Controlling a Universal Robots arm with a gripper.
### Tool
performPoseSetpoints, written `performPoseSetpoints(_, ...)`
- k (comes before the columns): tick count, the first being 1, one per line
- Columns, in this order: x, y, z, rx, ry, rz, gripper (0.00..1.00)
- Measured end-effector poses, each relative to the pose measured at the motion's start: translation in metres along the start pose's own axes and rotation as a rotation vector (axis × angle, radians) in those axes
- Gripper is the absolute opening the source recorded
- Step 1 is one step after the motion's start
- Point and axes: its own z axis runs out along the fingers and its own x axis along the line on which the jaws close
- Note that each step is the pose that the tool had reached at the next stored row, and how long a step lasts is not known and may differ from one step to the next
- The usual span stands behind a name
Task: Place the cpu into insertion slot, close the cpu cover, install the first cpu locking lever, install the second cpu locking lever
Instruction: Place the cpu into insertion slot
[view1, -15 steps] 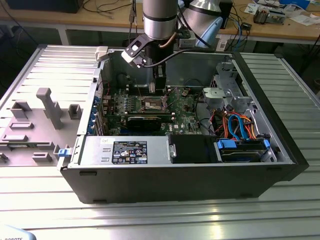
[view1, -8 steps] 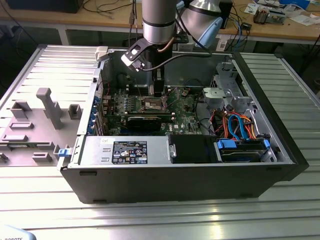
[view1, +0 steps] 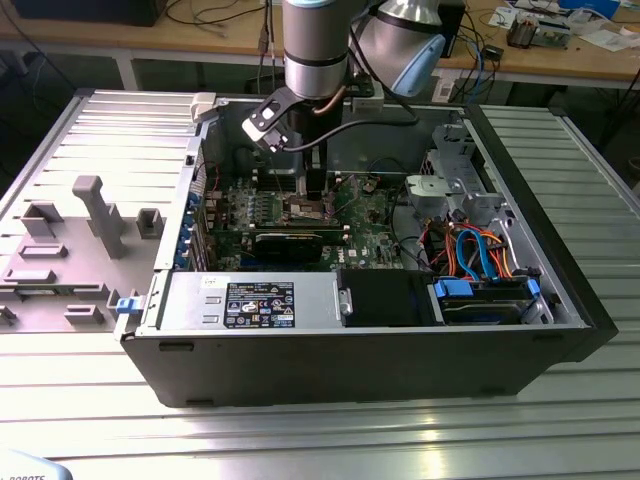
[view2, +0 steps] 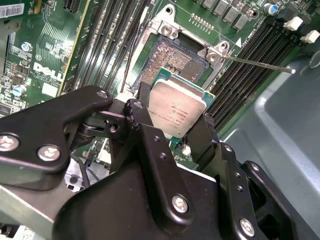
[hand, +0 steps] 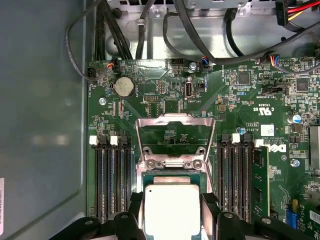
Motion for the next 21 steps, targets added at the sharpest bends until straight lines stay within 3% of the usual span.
performPoseSetpoints(13, 0.0, -0.0001, 0.0013, -0.0004, 0.0003, 0.0, 0.55)
performPoseSetpoints(21, -0.0008, -0.007, 0.0207, 0.0004, 0.001, -0.02, 0.55)
